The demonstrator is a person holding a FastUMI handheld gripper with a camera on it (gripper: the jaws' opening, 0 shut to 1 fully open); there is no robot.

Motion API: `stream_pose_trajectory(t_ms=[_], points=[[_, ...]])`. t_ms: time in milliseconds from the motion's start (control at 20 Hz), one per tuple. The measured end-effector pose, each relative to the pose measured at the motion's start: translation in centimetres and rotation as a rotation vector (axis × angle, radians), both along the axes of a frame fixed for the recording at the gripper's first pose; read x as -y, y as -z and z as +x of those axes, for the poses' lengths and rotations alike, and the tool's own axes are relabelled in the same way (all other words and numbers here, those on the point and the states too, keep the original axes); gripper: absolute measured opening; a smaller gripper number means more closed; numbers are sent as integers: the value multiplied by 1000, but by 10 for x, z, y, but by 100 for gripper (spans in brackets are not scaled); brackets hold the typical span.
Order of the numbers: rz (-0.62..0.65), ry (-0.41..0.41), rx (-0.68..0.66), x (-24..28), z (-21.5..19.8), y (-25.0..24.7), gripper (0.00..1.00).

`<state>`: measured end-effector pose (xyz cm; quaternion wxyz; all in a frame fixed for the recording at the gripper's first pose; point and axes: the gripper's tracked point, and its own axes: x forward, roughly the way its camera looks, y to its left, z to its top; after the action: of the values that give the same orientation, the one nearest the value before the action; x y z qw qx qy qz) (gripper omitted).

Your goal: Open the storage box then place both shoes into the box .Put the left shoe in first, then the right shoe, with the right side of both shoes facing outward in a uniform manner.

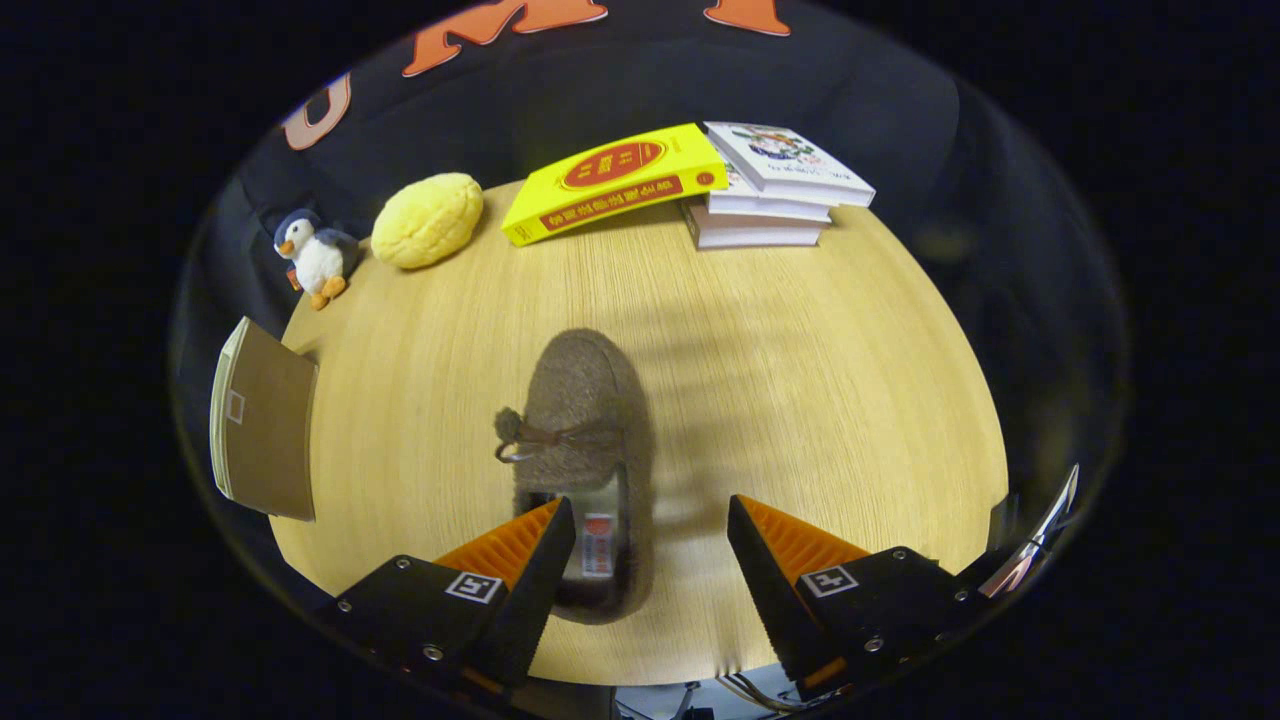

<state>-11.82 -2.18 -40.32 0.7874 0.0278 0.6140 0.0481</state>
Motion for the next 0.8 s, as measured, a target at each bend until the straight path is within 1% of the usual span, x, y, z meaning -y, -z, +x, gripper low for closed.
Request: stream_pose_trajectory(t_ms=[100, 200, 300, 500, 550, 600, 650, 700, 750, 800], points=[[11, -12, -17, -1, 0, 16, 93], [-4, -32, 6, -1, 9, 27, 91], [-16, -33, 45, 0, 22, 35, 87], [0, -15, 66, -7, 34, 52, 72], [22, -8, 65, -12, 34, 54, 62], [41, -1, 62, -16, 34, 53, 57], [60, 2, 61, -20, 34, 53, 44], [72, 8, 60, -23, 34, 53, 38], [71, 12, 61, -23, 34, 52, 24], [69, 12, 62, -23, 35, 51, 19]])
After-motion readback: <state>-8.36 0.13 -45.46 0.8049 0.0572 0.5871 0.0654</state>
